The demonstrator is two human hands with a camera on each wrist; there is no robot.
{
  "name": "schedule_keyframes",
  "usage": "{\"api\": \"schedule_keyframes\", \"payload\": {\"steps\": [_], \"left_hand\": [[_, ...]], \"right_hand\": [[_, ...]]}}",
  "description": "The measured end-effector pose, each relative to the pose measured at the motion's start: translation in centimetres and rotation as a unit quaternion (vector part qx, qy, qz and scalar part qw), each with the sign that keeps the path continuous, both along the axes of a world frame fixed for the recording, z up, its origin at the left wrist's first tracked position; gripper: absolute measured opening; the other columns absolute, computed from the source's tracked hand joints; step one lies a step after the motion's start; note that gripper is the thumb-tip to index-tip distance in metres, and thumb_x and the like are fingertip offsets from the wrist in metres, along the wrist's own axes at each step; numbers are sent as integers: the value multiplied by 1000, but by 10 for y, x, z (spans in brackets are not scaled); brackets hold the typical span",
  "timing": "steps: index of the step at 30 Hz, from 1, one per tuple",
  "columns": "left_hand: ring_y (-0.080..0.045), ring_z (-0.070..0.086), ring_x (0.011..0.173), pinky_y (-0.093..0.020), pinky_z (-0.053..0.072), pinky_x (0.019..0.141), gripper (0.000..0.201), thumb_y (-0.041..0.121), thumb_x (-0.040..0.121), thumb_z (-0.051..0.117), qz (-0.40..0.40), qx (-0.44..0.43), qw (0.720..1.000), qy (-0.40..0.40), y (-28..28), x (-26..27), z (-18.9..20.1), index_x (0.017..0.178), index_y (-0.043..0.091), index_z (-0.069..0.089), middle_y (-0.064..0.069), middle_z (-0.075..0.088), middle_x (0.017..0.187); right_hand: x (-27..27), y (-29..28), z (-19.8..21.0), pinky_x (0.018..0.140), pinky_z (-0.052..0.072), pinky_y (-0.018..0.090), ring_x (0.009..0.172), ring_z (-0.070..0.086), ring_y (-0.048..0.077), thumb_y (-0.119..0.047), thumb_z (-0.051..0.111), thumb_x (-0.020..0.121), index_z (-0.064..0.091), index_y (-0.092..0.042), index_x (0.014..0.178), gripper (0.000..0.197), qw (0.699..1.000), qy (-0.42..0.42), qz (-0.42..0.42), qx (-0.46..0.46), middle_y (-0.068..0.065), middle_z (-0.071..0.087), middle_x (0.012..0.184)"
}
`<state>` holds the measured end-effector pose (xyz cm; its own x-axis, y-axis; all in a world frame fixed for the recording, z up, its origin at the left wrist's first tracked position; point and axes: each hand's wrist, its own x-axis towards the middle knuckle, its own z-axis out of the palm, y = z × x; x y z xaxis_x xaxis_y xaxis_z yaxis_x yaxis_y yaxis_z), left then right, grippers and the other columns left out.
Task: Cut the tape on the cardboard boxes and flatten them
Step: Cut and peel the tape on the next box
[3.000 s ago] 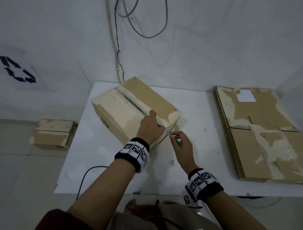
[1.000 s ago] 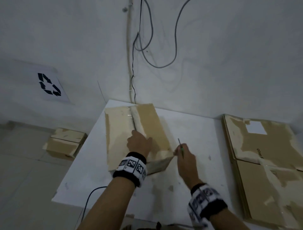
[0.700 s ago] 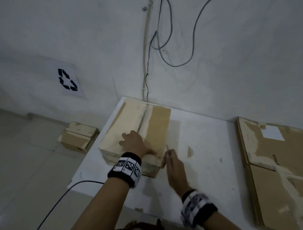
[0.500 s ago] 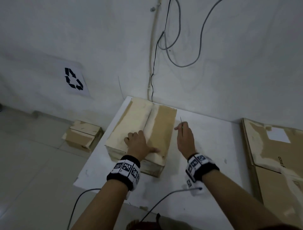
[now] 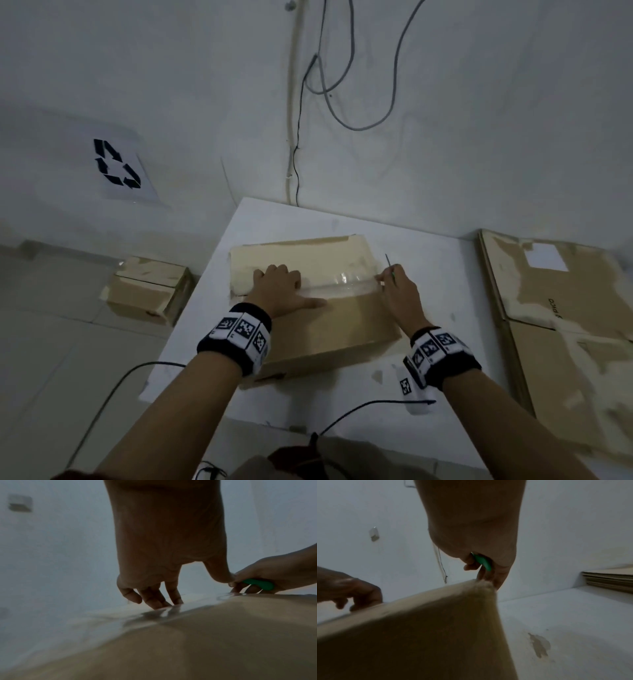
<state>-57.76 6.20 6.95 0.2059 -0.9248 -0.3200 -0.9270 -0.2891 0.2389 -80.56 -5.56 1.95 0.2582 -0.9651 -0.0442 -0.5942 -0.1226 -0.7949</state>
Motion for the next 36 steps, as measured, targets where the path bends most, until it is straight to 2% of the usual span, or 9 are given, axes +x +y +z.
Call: {"api": "schedule_keyframes", "payload": {"steps": [5,9,11,13,18,21,27,33,36], "left_hand": [[-28,41,119,-46,32,102,102,87,60,54,-10,-44,999,13,-14,-60,-15,124,8,49,-8,47,124],[-27,38,117,-42,31,100,105,82,51,69,-11,-58,998,23,-19,-80,-20,125,11,46,-8,43,124],[-26,35,116,-39,28,99,100,73,48,78,-4,-51,997,58,-20,-81,-21,125,18,44,-6,40,123],[-26,33,116,-38,27,98,96,66,49,82,1,-53,996,77,-19,-82,-22,125,22,43,-5,38,121],[-25,34,115,-37,27,97,92,62,50,82,18,-58,996,69,-18,-88,-22,124,24,42,-3,39,121],[-23,34,113,-36,26,95,91,62,51,82,26,-63,995,69,-17,-90,-23,124,24,42,-1,39,120],[-22,38,115,-34,27,97,88,55,52,85,36,-89,992,88,-16,-93,-24,123,21,45,1,44,121],[-23,36,113,-32,34,97,89,48,51,88,23,-75,991,106,-20,-98,-22,122,16,45,-1,46,119],[-23,35,116,-32,34,98,90,48,52,88,17,-71,993,91,-22,-101,-22,125,19,45,0,46,121]], "right_hand": [[-28,2,10,60,46,31,72,62,21,-17,44,105,69,-22,96,27,997,23,64,-35,12,63,85],[-40,-5,28,64,39,8,72,52,10,-12,66,92,67,-28,118,31,997,29,75,-15,1,55,84],[-37,-6,37,69,43,16,70,58,7,-12,72,86,71,-25,106,23,995,11,97,3,-6,66,84],[-31,-9,45,82,44,21,88,64,5,-13,71,87,75,-24,94,14,988,27,150,9,-8,71,93],[-10,-14,52,93,47,26,99,62,7,-16,70,87,77,-29,88,14,974,91,209,5,-10,70,97],[-4,-17,56,91,48,28,96,60,6,-18,69,88,77,-30,87,14,952,157,261,-15,-18,66,89],[-14,-28,71,73,44,28,94,59,10,-31,64,89,75,-40,88,14,898,317,287,-108,-12,62,95],[-31,-33,65,74,44,25,94,58,7,-28,64,90,75,-42,87,18,910,311,258,-99,-19,59,90],[-39,-34,63,65,37,17,89,54,1,-27,65,88,75,-43,84,19,918,304,240,-86,-27,54,80]]}}
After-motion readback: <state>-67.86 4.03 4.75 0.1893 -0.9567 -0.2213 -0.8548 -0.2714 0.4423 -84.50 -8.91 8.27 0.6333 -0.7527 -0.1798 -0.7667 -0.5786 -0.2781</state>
